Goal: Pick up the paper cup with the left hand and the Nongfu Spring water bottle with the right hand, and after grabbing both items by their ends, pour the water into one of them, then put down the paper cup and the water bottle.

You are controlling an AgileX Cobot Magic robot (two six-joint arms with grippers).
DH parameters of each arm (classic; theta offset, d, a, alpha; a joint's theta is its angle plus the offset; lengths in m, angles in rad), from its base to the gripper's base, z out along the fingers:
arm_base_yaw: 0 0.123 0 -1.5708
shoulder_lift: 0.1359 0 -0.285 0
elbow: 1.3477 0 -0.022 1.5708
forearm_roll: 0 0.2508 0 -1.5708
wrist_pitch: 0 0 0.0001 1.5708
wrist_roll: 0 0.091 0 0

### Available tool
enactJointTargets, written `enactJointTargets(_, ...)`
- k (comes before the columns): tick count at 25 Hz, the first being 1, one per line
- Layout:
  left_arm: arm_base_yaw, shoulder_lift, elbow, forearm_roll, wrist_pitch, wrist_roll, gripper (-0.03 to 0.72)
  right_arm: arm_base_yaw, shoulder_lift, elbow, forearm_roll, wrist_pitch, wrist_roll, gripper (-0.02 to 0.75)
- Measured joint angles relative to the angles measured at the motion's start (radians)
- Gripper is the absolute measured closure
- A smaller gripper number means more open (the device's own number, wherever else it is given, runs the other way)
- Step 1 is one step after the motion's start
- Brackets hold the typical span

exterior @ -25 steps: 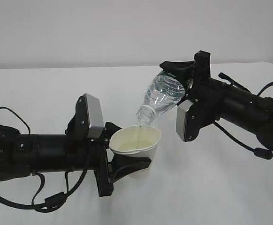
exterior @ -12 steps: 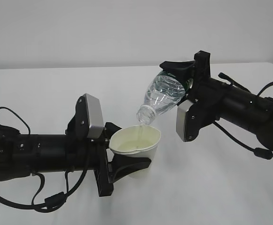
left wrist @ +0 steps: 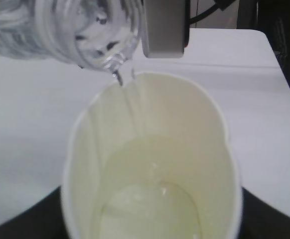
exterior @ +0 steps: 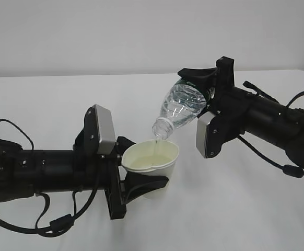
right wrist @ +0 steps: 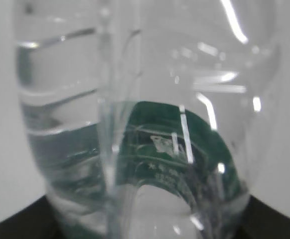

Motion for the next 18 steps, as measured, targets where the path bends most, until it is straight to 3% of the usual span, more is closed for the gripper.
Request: enactJointTargets(18, 0.000, 0.000, 0.000, 0.000, 0.001, 0.000, 0.268, 0.000, 0.000, 0.000, 0.000, 0.000, -0.012, 0.318)
